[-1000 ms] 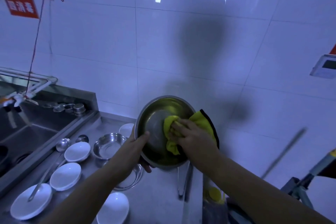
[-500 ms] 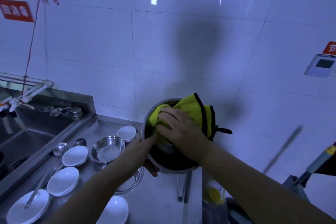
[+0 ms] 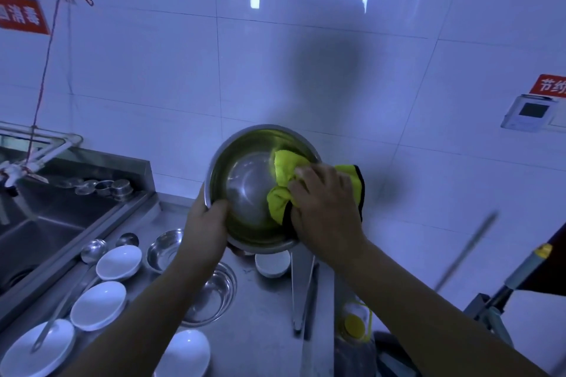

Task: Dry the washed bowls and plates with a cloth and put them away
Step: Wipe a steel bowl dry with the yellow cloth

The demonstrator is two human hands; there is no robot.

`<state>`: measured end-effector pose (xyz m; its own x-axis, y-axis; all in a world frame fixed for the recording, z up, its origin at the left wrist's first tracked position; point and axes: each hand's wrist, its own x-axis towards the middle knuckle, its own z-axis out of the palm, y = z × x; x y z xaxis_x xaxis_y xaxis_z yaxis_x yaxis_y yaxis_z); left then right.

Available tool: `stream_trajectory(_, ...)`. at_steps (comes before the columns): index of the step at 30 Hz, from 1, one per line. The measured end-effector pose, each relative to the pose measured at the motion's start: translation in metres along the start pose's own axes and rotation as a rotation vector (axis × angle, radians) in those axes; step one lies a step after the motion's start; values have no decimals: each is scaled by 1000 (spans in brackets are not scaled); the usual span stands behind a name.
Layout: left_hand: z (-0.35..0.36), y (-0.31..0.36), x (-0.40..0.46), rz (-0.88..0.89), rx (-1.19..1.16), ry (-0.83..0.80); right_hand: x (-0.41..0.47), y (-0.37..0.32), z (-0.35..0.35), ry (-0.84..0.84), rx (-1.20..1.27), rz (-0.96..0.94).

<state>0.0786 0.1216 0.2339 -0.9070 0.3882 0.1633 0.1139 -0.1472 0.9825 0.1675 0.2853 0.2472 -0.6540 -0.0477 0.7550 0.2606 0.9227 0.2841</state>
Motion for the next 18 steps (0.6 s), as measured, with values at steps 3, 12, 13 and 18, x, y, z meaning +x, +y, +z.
stream_trajectory(3,8,-9,3,-4,-37,72,-25,-17,-1,-75,268,65)
stream_trajectory(12,10,3,8,-79,145,-130,-65,-16,21,59,245,-250)
stream_trajectory(13,4,10,12,-77,209,-210,-66,-4,22,106,213,-333)
stream_trajectory(18,12,12,12,-126,128,-217,-57,19,19,265,193,-388)
